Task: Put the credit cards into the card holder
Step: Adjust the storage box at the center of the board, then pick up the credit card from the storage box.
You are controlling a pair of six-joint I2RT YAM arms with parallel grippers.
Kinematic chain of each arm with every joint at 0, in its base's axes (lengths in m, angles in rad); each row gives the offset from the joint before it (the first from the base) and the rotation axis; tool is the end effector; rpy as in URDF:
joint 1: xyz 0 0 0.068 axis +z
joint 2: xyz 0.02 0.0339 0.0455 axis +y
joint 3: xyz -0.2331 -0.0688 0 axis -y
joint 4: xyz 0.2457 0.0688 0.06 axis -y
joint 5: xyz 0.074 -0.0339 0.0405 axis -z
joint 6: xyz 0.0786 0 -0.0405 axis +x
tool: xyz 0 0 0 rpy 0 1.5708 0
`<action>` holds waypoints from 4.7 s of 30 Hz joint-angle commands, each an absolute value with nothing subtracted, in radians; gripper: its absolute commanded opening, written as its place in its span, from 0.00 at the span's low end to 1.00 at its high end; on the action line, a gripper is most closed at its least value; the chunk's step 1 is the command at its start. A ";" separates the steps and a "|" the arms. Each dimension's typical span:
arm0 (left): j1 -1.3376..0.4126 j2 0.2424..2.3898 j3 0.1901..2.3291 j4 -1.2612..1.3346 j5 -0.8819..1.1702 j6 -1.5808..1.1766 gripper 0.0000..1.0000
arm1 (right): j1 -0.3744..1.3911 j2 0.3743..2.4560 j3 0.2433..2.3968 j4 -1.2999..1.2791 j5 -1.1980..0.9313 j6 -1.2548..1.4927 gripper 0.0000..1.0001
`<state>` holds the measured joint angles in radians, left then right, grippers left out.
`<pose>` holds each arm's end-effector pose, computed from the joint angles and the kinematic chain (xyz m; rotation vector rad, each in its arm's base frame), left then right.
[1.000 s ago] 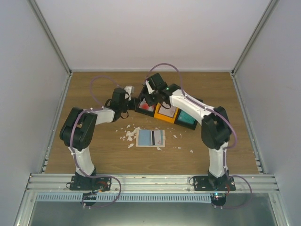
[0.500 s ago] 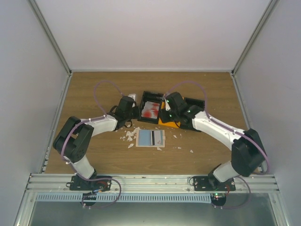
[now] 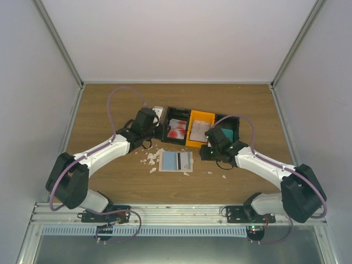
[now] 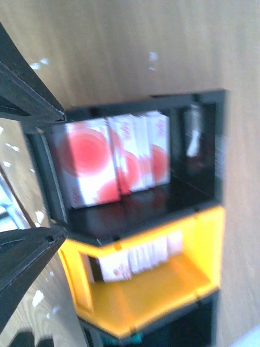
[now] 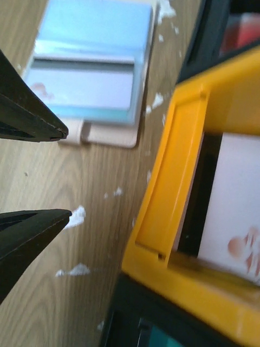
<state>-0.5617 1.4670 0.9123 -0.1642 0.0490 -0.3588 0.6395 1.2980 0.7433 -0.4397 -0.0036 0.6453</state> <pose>0.2951 -0.1902 0.1665 0.2636 2.3320 -0.5244 0.2252 0.1678 0.1316 0.0063 2.6425 0.4731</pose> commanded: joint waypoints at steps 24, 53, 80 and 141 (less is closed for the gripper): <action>-0.545 1.867 1.482 -0.559 0.291 0.342 0.53 | 0.383 1.570 0.826 -0.274 0.015 0.569 0.36; -0.553 2.217 1.726 -0.784 0.163 0.677 0.28 | 0.472 1.610 0.748 -0.092 -0.110 0.514 0.34; -0.589 2.152 1.716 -0.875 0.202 0.636 0.23 | 0.480 1.738 0.890 -0.118 -0.082 0.553 0.34; -0.588 2.121 1.789 -0.975 0.269 0.547 0.32 | 0.485 1.787 0.924 -0.136 -0.086 0.575 0.33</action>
